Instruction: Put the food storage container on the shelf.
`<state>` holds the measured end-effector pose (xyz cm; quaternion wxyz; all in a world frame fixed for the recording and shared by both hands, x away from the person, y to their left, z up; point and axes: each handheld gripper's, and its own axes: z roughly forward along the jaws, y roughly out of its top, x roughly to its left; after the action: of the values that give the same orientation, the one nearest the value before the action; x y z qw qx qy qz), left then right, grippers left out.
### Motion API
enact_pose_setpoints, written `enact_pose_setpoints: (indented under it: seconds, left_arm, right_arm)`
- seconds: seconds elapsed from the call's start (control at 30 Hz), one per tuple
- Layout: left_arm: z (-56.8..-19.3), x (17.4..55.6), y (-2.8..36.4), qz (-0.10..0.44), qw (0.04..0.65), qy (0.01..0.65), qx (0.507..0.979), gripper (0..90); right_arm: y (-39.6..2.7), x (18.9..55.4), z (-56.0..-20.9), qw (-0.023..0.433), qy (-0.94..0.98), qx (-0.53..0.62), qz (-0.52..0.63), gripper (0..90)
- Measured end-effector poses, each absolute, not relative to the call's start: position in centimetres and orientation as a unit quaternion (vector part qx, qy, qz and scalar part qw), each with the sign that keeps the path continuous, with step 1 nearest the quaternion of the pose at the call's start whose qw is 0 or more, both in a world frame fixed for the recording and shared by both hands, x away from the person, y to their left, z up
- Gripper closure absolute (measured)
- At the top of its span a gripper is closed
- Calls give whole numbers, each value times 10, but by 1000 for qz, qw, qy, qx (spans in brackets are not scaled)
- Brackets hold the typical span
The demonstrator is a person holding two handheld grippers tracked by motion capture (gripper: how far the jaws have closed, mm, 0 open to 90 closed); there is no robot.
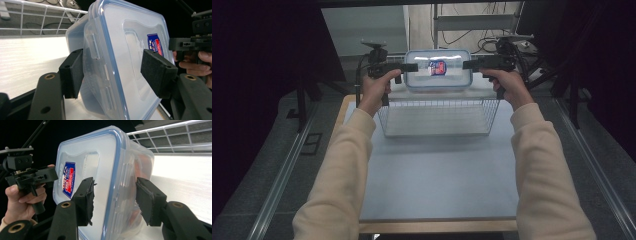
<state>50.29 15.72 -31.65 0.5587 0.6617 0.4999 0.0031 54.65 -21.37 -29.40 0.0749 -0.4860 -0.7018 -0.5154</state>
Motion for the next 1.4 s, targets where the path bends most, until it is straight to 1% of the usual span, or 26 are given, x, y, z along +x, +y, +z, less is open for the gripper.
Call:
enact_pose_setpoints:
  seconds: [0.17, 0.23, 0.3, 0.37, 0.47, 0.57, 0.6, 0.63, 0.73, 0.83, 0.93, 0.97, 1.03, 1.27, 1.3, 1.33, 1.37, 1.4]
  left_arm:
    - [-322, 509, 156, -9, 557, 517, 650, 340]
    - [-326, 514, 158, -24, 558, 526, 641, 324]
    - [-327, 515, 158, -25, 556, 531, 639, 319]
    - [-327, 517, 156, -9, 545, 542, 639, 283]
    - [-326, 516, 156, 0, 544, 543, 640, 294]
    - [-322, 515, 154, 19, 535, 541, 649, 261]
    - [-322, 515, 154, 19, 535, 541, 649, 246]
    - [-320, 514, 156, 23, 537, 539, 648, 223]
    - [-317, 511, 158, 29, 544, 534, 646, 198]
    - [-311, 504, 162, 29, 556, 520, 648, 183]
    - [-306, 495, 165, 44, 557, 504, 658, 179]
    - [-304, 491, 167, 47, 560, 500, 659, 179]
    - [-303, 484, 169, 46, 565, 494, 659, 179]
    - [-309, 456, 175, 51, 572, 473, 668, 183]
    - [-312, 446, 177, 53, 572, 469, 671, 184]
    - [-312, 446, 177, 53, 572, 469, 671, 184]
    - [-315, 435, 178, 52, 575, 458, 676, 182]
    - [-315, 435, 178, 52, 575, 458, 676, 180]
  right_arm:
    - [-211, 548, -294, 70, -697, -508, -501, 476]
    - [-208, 549, -294, 65, -695, -519, -493, 490]
    - [-208, 549, -295, 62, -695, -521, -491, 491]
    - [-206, 548, -297, 59, -696, -527, -483, 483]
    - [-206, 547, -297, 58, -695, -528, -485, 477]
    - [-209, 545, -299, 54, -695, -525, -489, 439]
    - [-209, 545, -299, 54, -695, -525, -489, 439]
    - [-211, 543, -299, 46, -694, -520, -495, 411]
    - [-213, 541, -297, 39, -693, -516, -501, 391]
    - [-217, 534, -293, 22, -695, -502, -514, 364]
    - [-221, 524, -288, 9, -706, -482, -519, 344]
    - [-223, 518, -287, -4, -715, -468, -519, 329]
    - [-224, 515, -287, -9, -719, -463, -518, 325]
    - [-236, 493, -293, -32, -735, -427, -525, 307]
    - [-240, 484, -296, -43, -742, -417, -523, 295]
    - [-240, 484, -296, -43, -742, -417, -523, 295]
    - [-243, 475, -300, -49, -747, -411, -520, 291]
    - [-243, 475, -300, -49, -747, -411, -520, 291]
